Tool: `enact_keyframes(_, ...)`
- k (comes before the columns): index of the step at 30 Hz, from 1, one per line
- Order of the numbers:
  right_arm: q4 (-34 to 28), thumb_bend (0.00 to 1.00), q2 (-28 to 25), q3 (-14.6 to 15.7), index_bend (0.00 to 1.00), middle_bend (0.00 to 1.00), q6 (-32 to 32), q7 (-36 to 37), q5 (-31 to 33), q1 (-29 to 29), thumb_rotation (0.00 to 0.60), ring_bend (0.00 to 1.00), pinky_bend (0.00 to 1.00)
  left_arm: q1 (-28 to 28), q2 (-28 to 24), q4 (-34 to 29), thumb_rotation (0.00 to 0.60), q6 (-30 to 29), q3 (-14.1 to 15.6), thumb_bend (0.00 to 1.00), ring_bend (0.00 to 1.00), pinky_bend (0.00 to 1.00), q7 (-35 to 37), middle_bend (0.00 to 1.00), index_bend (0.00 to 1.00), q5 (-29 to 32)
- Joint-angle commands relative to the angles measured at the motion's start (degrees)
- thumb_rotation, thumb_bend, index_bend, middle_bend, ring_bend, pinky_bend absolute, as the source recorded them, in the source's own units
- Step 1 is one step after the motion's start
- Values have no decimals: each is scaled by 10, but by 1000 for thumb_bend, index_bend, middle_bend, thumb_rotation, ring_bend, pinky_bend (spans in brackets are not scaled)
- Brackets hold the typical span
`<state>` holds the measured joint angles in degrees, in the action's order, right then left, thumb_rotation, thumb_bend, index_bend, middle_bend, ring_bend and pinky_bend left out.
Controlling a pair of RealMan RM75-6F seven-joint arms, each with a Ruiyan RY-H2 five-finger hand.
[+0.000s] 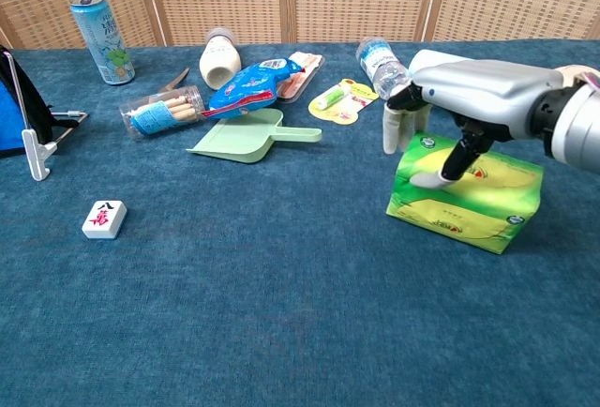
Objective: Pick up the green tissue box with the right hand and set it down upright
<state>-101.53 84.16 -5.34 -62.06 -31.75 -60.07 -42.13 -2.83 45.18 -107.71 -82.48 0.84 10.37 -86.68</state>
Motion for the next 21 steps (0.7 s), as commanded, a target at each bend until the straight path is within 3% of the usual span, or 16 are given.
enact_keyframes(1,4,300,1,2,427,459,0,2,-3,2,600,406,239,0,0,0,600,0,0,78,0,0,0,0,0,0)
enact_keyframes(10,19,380,6,8,446,470,-5,28,-44,12,600,440,438,0,0,0,600,0,0,79,0,0,1,0,0,1)
enact_keyframes(14,30,380,10,4,462,481,-24,70,-112,17,600,447,440,0,0,0,600,1,0,78,0,0,1,0,0,1)
enact_keyframes(21,85,365,33,-7,470,486,-81,208,-244,23,600,452,440,0,1,0,600,1,0,78,0,0,0,0,0,0)
